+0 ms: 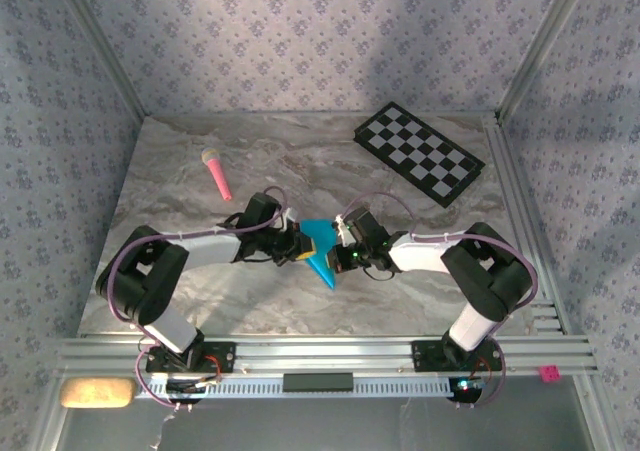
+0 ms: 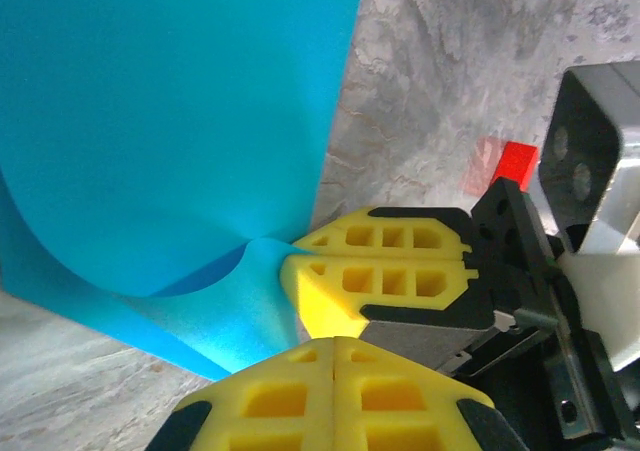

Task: Fold a paper plane with a square sheet of paper (pick it up from the middle)
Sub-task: Third fold the triangle at the center of the table.

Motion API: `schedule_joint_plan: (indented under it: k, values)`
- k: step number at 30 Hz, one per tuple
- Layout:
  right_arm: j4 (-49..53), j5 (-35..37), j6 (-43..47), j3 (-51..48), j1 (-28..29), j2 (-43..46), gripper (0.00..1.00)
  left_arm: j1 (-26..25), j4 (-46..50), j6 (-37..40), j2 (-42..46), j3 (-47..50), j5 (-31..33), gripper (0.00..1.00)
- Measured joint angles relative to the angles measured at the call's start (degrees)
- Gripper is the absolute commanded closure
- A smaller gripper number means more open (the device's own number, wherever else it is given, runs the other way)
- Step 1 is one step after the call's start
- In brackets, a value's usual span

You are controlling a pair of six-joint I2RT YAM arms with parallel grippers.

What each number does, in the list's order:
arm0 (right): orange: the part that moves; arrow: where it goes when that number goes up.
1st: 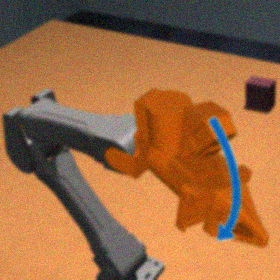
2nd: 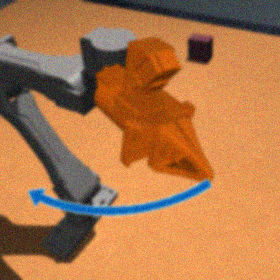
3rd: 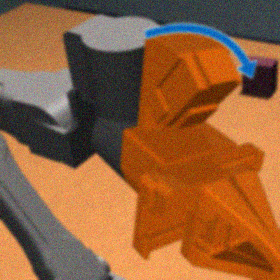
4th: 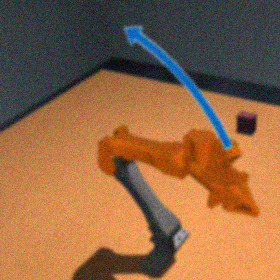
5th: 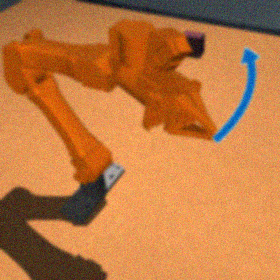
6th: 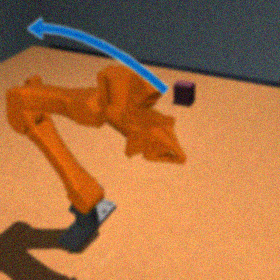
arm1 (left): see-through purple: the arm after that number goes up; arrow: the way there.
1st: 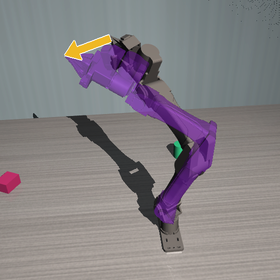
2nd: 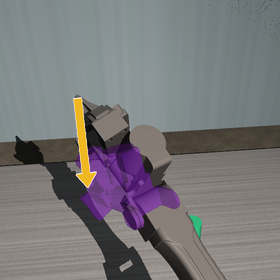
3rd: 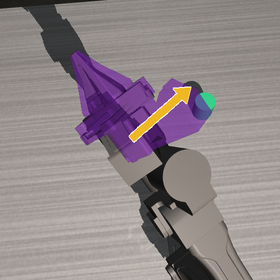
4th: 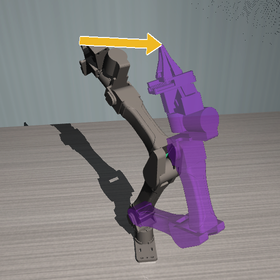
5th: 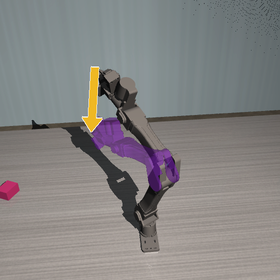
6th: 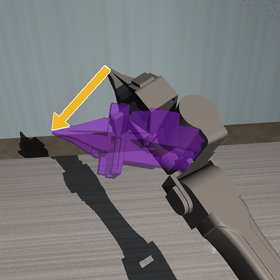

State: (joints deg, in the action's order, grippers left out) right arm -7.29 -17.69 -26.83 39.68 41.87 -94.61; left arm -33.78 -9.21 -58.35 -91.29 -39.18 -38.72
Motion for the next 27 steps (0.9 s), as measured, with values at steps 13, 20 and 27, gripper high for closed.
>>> schedule_joint_plan:
  k: [13,20,27]
  values:
    - [-0.76,0.22,-0.66,0.0,0.02,-0.33,0.99,-0.61,-4.46,-1.16,-3.56,1.51,-0.96,1.0]
    - [-1.11,0.24,-0.68,0.0,0.02,-0.44,0.99,-1.49,-6.01,-1.14,-4.83,1.53,-1.11,1.0]
    - [-1.11,0.28,-0.81,0.0,0.02,-0.44,0.99,-1.62,-5.46,-0.59,-6.38,1.53,-0.31,1.0]
